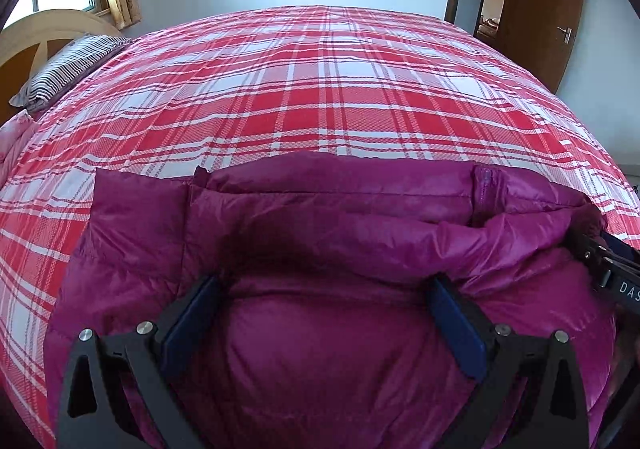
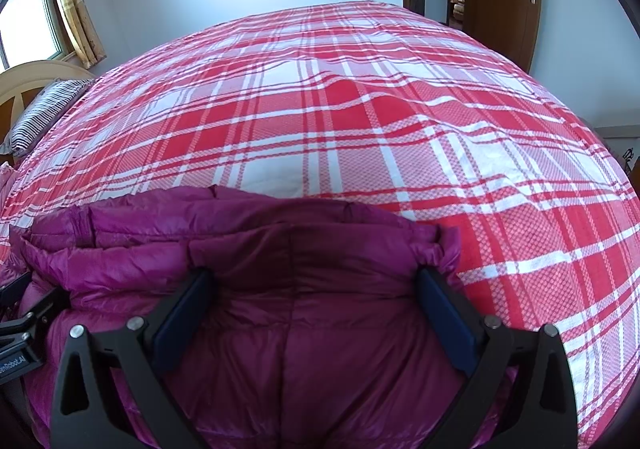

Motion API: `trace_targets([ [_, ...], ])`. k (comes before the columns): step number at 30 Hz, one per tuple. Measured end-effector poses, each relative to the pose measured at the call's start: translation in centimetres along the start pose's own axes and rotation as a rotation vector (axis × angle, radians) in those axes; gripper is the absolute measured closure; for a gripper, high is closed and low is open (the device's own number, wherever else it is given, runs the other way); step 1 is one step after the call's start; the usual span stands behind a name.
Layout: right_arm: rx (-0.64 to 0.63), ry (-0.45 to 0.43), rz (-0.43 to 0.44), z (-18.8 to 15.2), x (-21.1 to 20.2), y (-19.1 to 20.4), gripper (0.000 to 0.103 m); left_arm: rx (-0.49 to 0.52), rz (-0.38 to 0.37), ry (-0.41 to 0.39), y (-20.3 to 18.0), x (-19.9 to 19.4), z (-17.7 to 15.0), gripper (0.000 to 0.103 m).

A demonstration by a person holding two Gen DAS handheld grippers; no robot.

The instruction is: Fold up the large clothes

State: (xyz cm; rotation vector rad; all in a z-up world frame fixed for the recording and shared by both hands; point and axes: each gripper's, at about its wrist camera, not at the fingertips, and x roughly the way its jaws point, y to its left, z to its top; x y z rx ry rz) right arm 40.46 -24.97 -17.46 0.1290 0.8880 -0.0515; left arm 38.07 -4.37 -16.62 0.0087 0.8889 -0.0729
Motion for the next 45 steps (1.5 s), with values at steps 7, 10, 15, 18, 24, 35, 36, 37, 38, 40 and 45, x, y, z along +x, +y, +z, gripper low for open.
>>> trace_targets([
  [7,-0.014,0.003,-0.019,0.0,0.1,0.3,0.000,-0.006,-0.095,-0.032,1.3,-4.5,-0.3,0.001],
  [10,-0.017,0.004,-0.021,0.0,0.1,0.3,0.000,0.046,-0.148,-0.156,3.0,-10.7,-1.7,0.001],
  [15,-0.019,-0.002,-0.021,0.0,0.1,0.2,0.000,0.038,-0.054,-0.182,10.5,-13.1,-5.3,0.001],
  [18,-0.020,-0.004,-0.020,0.0,0.1,0.3,0.000,-0.038,-0.117,-0.073,14.6,-10.1,-7.3,0.001],
  [24,-0.022,-0.008,-0.022,-0.1,-0.1,0.4,0.000,-0.193,-0.365,-0.042,17.0,-7.3,-9.9,0.001],
  [35,-0.015,-0.017,-0.005,-0.1,-0.4,0.3,0.000,-0.263,-0.607,0.012,17.5,-7.1,-10.3,0.081],
  [36,-0.017,-0.017,-0.007,-0.1,-0.4,0.4,0.000,-0.261,-0.616,0.001,17.4,-7.5,-10.3,0.084],
  [37,-0.018,-0.017,-0.007,-0.1,-0.3,0.4,0.000,-0.256,-0.618,-0.006,17.4,-7.6,-10.0,0.085],
  [38,-0.019,-0.017,-0.005,-0.1,-0.3,0.4,0.000,-0.260,-0.625,-0.013,17.3,-8.3,-9.9,0.085],
  [40,-0.020,-0.016,-0.001,-0.1,-0.3,0.4,0.000,-0.275,-0.641,-0.012,17.4,-8.4,-9.2,0.087],
  [45,-0.057,-0.023,0.074,0.1,-3.3,1.3,0.003,-0.302,-0.672,-0.014,17.7,-10.1,-8.6,0.087],
])
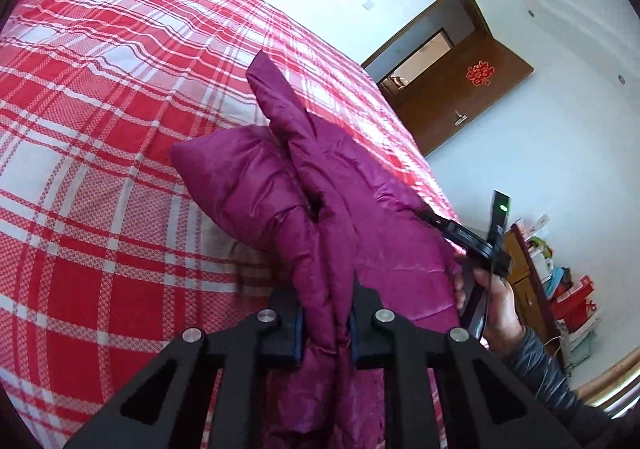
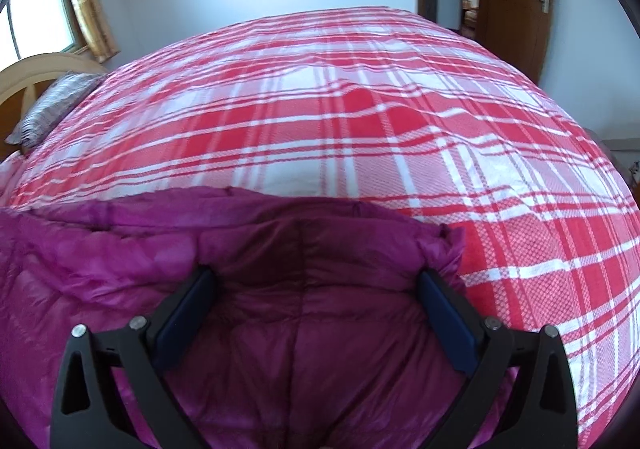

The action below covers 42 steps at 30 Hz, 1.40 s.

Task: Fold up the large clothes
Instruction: 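Grasp the magenta jacket bundle with the left tool and lift it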

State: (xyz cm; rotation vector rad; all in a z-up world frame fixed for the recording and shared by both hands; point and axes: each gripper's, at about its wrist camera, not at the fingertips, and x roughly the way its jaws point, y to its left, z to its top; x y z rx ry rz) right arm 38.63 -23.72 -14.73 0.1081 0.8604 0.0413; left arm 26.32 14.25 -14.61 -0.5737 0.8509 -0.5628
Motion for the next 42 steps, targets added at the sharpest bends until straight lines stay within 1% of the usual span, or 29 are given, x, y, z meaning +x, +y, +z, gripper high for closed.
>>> trace_targets([
  [2,-0.028,-0.025,0.085,-0.5,-2.7,1.5,0.003,-0.020,-0.018,-0.008,0.0,-0.2,0.1,0.087],
  [3,-0.063,-0.035,0.136,-1.1,-4.4,2.7,0.004,-0.029,-0.029,-0.013,0.0,-0.3,0.2,0.087],
  [5,-0.164,-0.032,0.192,-2.7,-6.6,5.2,0.004,-0.046,-0.048,-0.022,-0.1,-0.6,0.1,0.087],
  [7,-0.273,0.021,0.150,-5.1,-7.0,7.8,0.004,-0.056,-0.068,-0.034,-0.7,-0.9,0.0,0.087],
  [8,-0.291,0.050,0.146,-5.8,-6.5,8.4,0.004,-0.055,-0.074,-0.039,-1.4,-1.1,0.0,0.087],
  [9,-0.318,0.106,0.162,-7.1,-5.4,9.2,0.004,-0.040,-0.084,-0.048,-2.5,-1.3,0.0,0.087],
  [10,-0.335,0.112,0.162,-7.8,-4.9,9.6,0.003,-0.025,-0.089,-0.056,-3.3,-1.4,0.1,0.087],
  [12,-0.351,0.069,0.133,-8.4,-4.3,9.9,0.000,0.021,-0.108,-0.073,-6.1,-1.6,0.5,0.087],
  [13,-0.328,0.074,0.146,-8.3,-4.0,9.6,0.000,0.042,-0.118,-0.076,-7.3,-1.6,0.7,0.087],
  [14,-0.301,0.081,0.164,-8.1,-3.8,9.3,0.000,0.078,-0.129,-0.081,-9.4,-1.4,0.9,0.087],
  [16,-0.291,0.084,0.191,-8.0,-3.7,8.9,0.000,0.129,-0.144,-0.082,-12.2,-0.9,1.2,0.087],
  [18,-0.283,0.078,0.222,-7.9,-3.8,8.2,0.000,0.203,-0.162,-0.076,-15.7,0.4,1.4,0.087],
  [19,-0.274,0.074,0.239,-7.9,-3.9,7.8,0.000,0.248,-0.156,-0.071,-17.6,1.3,1.4,0.087],
  [20,-0.259,0.070,0.256,-7.9,-4.3,7.0,0.000,0.276,-0.149,-0.070,-18.6,2.0,1.3,0.087],
  [21,-0.243,0.068,0.271,-7.9,-4.5,6.5,0.000,0.317,-0.136,-0.067,-20.3,3.0,1.2,0.087],
  [23,-0.199,0.055,0.316,-7.8,-5.3,4.6,0.000,0.365,-0.109,-0.055,-22.6,4.9,0.7,0.087],
  [26,-0.130,0.014,0.339,-8.0,-7.6,0.9,0.000,0.468,-0.064,-0.048,-26.0,8.6,-0.9,0.087],
  [28,-0.056,-0.019,0.346,-8.0,-9.2,-2.5,0.000,0.521,-0.043,-0.038,-27.0,10.8,-2.0,0.087],
  [29,-0.004,-0.043,0.343,-8.0,-10.2,-4.6,0.000,0.575,-0.018,-0.042,-27.9,12.3,-3.5,0.087],
  [31,0.097,-0.098,0.320,-7.5,-11.9,-8.6,0.000,0.649,0.021,-0.030,-28.7,15.0,-5.6,0.087],
  [32,0.150,-0.133,0.303,-7.1,-12.9,-10.8,0.000,0.703,0.045,-0.024,-29.0,16.8,-7.0,0.087],
  [34,0.219,-0.199,0.290,-6.1,-14.7,-13.8,0.002,0.757,0.077,-0.011,-29.2,18.8,-9.0,0.087],
  [35,0.233,-0.218,0.290,-5.4,-15.4,-14.7,0.003,0.794,0.096,-0.005,-29.2,19.8,-10.1,0.087],
  [36,0.231,-0.225,0.296,-4.8,-15.9,-15.0,0.006,0.827,0.117,0.002,-28.9,20.9,-11.1,0.086],
  [37,0.215,-0.228,0.312,-3.8,-16.2,-15.1,0.007,0.846,0.128,-0.003,-28.7,21.4,-11.7,0.084],
  [39,0.168,-0.218,0.367,-2.1,-16.2,-14.0,0.009,0.873,0.135,-0.024,-28.3,21.6,-12.3,0.082],
  [41,0.124,-0.180,0.429,-0.8,-15.4,-12.3,0.011,0.888,0.142,-0.031,-28.1,21.5,-12.3,0.079],
  [42,0.101,-0.155,0.462,-0.1,-14.7,-11.1,0.013,0.886,0.141,-0.030,-28.1,21.5,-12.2,0.077],
])
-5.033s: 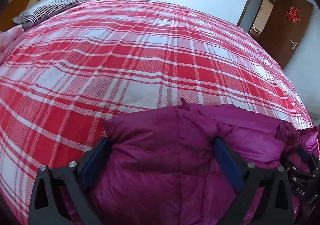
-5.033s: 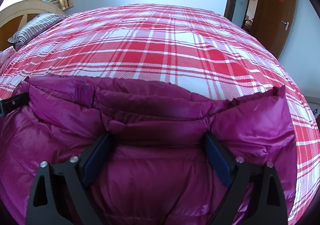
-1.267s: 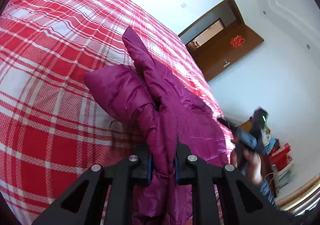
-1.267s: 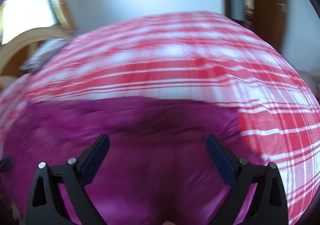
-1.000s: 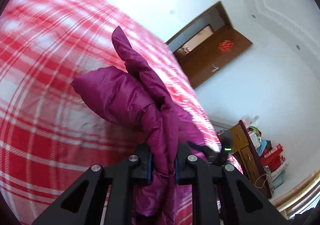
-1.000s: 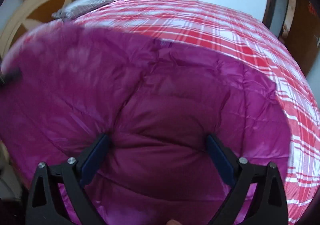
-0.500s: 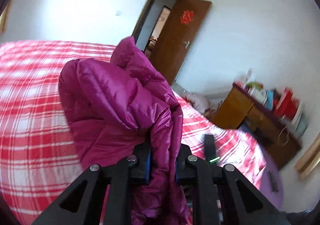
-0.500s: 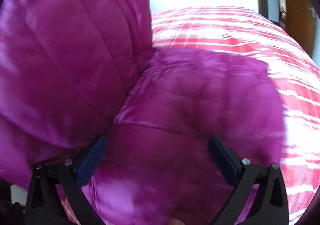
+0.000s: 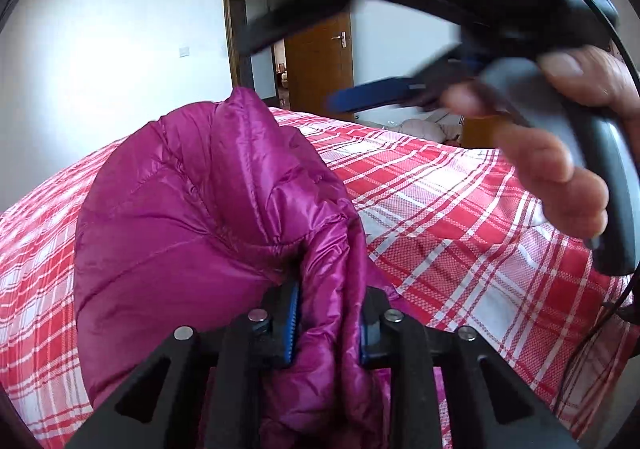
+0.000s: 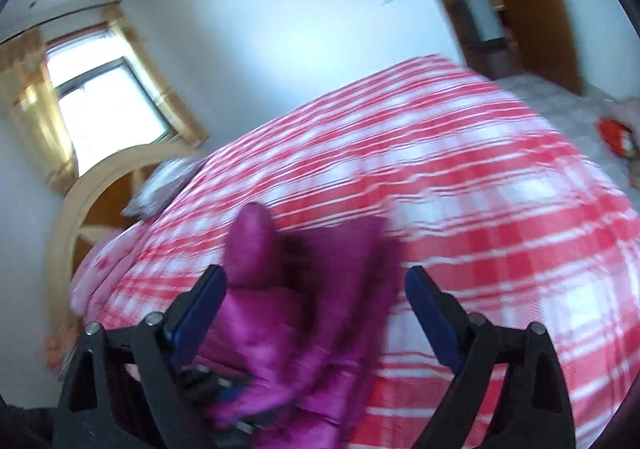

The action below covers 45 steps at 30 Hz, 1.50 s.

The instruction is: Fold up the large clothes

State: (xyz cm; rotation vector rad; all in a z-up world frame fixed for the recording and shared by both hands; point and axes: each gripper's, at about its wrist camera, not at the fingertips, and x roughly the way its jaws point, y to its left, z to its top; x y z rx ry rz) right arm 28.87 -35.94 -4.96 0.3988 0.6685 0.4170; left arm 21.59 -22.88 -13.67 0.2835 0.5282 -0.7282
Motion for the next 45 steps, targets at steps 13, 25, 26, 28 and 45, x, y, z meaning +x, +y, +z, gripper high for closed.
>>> trace_targets([
  [13,-0.043,0.161,-0.235,-1.6,4.0,-2.0,0.032,-0.012,-0.025,-0.228,1.3,-12.2,0.3,0.012],
  [25,0.026,-0.032,-0.326,1.8,0.1,5.0,0.021,-0.163,0.112,-0.018,7.3,-3.2,-3.1,0.011],
  [26,0.088,-0.079,-0.267,2.0,-0.4,5.9,0.016,-0.162,0.116,-0.020,7.2,-3.3,-3.0,0.011],
  [28,0.198,-0.140,-0.166,2.0,-0.1,7.1,0.002,-0.160,0.115,-0.019,7.1,-3.2,-2.8,0.011],
  [45,0.198,-0.169,-0.380,-2.0,3.9,1.5,0.011,-0.386,0.378,0.020,14.8,-0.9,4.4,0.010],
])
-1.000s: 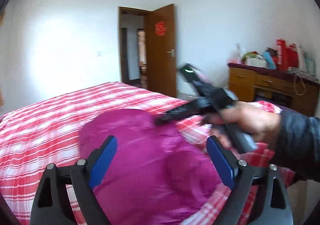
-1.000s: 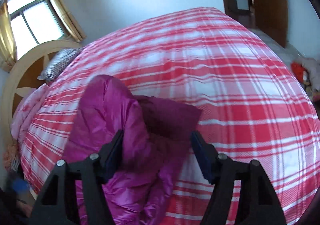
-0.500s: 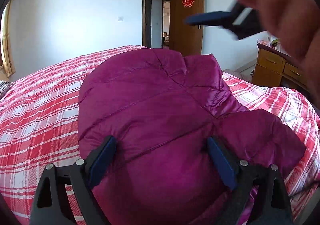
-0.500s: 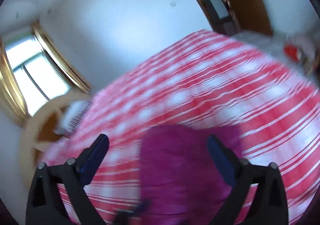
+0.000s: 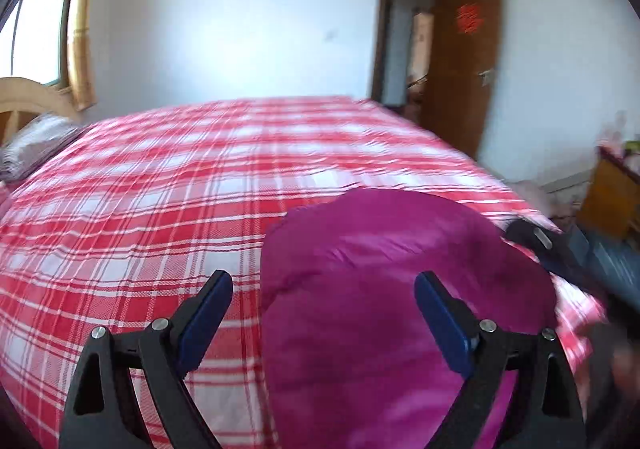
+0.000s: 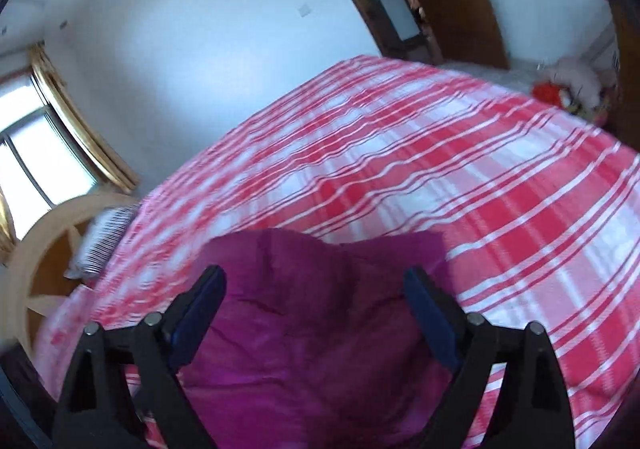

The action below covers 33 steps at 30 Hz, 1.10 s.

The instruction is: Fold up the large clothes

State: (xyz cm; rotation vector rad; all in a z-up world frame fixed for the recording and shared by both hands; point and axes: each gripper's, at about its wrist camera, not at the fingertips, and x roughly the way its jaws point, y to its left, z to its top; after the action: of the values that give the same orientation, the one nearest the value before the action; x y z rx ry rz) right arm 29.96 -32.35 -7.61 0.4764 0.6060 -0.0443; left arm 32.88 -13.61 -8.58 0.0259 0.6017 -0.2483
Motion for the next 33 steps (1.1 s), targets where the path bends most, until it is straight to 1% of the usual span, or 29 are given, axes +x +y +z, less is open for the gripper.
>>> trace_targets([
  [2,-0.019,0.004,-0.040,-0.5,0.2,-0.6,0.011,0.002,0.050,0.046,-0.8,2.1,0.2,0.010],
  [3,-0.032,0.007,-0.063,-0.6,0.5,-0.8,0.010,0.015,0.076,0.081,-1.2,3.5,0.0,0.010],
  [4,-0.037,0.012,-0.072,-0.8,0.9,-1.1,0.010,0.020,0.085,0.108,-1.3,4.5,-0.5,0.010],
  [5,-0.034,0.022,-0.082,-1.1,1.5,-1.6,0.010,0.019,0.085,0.136,-1.3,5.4,-0.9,0.010],
  [6,-0.025,0.034,-0.090,-1.3,2.0,-2.1,0.010,-0.001,0.070,0.160,-0.9,6.2,-1.3,0.010],
  [8,0.009,0.065,-0.092,-1.8,3.4,-3.2,0.010,-0.041,0.048,0.174,-0.1,7.0,-1.5,0.007],
  [10,0.040,0.084,-0.091,-2.2,4.4,-4.1,0.010,-0.068,0.044,0.185,0.3,7.4,-1.8,0.003],
  [14,0.054,0.100,-0.097,-2.9,5.4,-4.7,0.010,-0.118,0.007,0.240,0.8,8.8,-2.5,0.001],
  [18,0.092,0.113,-0.078,-3.3,5.9,-5.6,0.011,-0.123,-0.005,0.269,0.7,9.7,-2.9,0.001],
  [27,0.085,0.123,-0.095,-3.5,6.4,-5.6,0.012,-0.085,0.024,0.287,-0.1,10.4,-3.3,0.001],
  [33,0.072,0.137,-0.113,-3.5,6.9,-5.6,0.012,-0.087,0.017,0.297,0.0,10.7,-3.4,0.001],
])
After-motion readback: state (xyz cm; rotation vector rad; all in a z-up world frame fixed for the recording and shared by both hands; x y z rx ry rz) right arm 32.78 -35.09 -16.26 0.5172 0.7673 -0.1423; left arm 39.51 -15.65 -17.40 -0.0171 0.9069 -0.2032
